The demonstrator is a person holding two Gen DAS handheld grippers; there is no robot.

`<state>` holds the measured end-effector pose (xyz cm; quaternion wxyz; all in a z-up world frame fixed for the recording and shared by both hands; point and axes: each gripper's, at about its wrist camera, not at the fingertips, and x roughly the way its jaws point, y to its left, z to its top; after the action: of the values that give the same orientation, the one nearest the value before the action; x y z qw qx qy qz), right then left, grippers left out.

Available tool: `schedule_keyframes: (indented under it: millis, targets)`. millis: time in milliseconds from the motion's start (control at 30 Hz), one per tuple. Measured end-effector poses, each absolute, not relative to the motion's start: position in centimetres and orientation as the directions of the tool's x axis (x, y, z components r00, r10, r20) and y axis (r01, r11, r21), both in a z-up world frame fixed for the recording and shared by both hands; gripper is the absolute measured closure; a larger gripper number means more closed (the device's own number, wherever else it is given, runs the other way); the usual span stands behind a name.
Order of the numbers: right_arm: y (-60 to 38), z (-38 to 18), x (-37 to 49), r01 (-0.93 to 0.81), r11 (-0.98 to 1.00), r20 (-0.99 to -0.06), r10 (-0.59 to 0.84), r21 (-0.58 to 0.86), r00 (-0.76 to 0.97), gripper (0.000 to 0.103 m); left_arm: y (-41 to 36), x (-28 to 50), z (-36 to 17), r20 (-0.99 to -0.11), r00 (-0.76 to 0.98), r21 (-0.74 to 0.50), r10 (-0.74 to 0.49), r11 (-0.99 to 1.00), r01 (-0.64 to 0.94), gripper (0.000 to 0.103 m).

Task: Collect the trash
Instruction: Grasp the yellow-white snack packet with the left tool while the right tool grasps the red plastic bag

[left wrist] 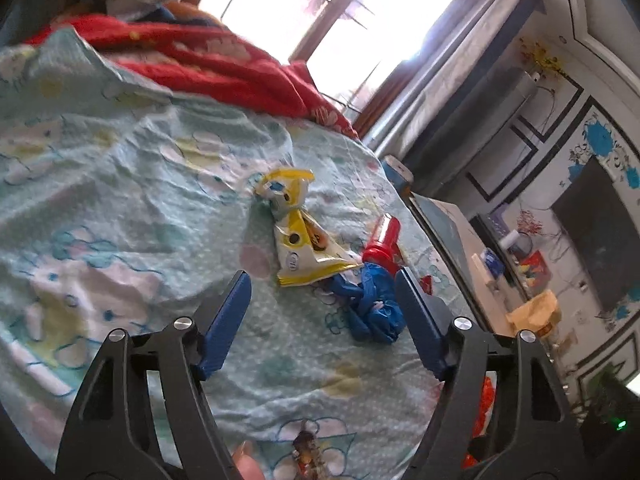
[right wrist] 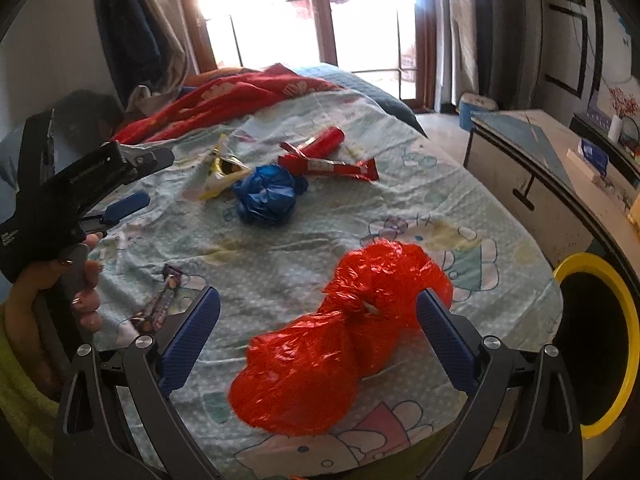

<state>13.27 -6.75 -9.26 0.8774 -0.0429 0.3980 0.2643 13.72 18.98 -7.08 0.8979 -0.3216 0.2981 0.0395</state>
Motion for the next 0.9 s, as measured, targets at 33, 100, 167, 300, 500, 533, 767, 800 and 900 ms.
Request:
schedule_keyframes:
  millis: [33, 100, 167, 300, 500, 533, 767, 800, 900]
  targets:
    - [-6.7, -9.6, 13.6, -0.493, 0.858, -0.727, 0.429, 0.143, 0.536, 0.007, 19.1, 14.3, -7.5, -0.566, 0.811, -0.572, -0.148, 0.779, -0.257, 0.047]
    - [-6.6, -10.3, 14.0, -0.484, 0.862, -0.742, 0.421, 0.149, 0.522, 0.007, 19.5, 15.1, -8.0, -0.572, 0.801, -0.595, -0.176, 0.762, -0.257, 0.049]
    - [-6.4, -11.0, 14.2, -0.489, 0.858, -0.75, 0.427, 0.16, 0.504, 0.007, 19.8, 15.9, -8.6, -0.586, 0.789, -0.598, -0.186, 0.756, -0.266, 0.05]
    - [-6.2, -12.1, 14.4, -0.497, 0.856, -0.764, 0.415, 0.143, 0.493, 0.017, 20.5, 17.5, -9.8, -0.608, 0.765, -0.62, -0.213, 0.729, -0.29, 0.057]
    - [-6.5, -13.2, 14.6, -0.498, 0.856, -0.772, 0.408, 0.139, 0.487, 0.039, 20.9, 19.2, -10.5, -0.624, 0.745, -0.629, -0.235, 0.716, -0.301, 0.066]
    - [-6.7, -13.3, 14.6, -0.497, 0.857, -0.77, 0.406, 0.134, 0.492, 0.041, 20.9, 19.3, -10.6, -0.624, 0.745, -0.63, -0.236, 0.715, -0.302, 0.066]
    - [-7.3, -13.2, 14.6, -0.501, 0.853, -0.754, 0.423, 0.145, 0.503, 0.058, 21.4, 20.5, -11.5, -0.64, 0.731, -0.625, -0.238, 0.715, -0.314, 0.082]
    - [-7.4, -13.2, 14.5, -0.504, 0.851, -0.751, 0.427, 0.146, 0.503, 0.06, 21.7, 20.4, -11.7, -0.635, 0.734, -0.633, -0.243, 0.708, -0.314, 0.083]
    - [-7.3, -13.1, 14.4, -0.516, 0.844, -0.744, 0.438, 0.146, 0.504, 0.062, 21.8, 20.1, -11.6, -0.629, 0.738, -0.635, -0.245, 0.71, -0.306, 0.085]
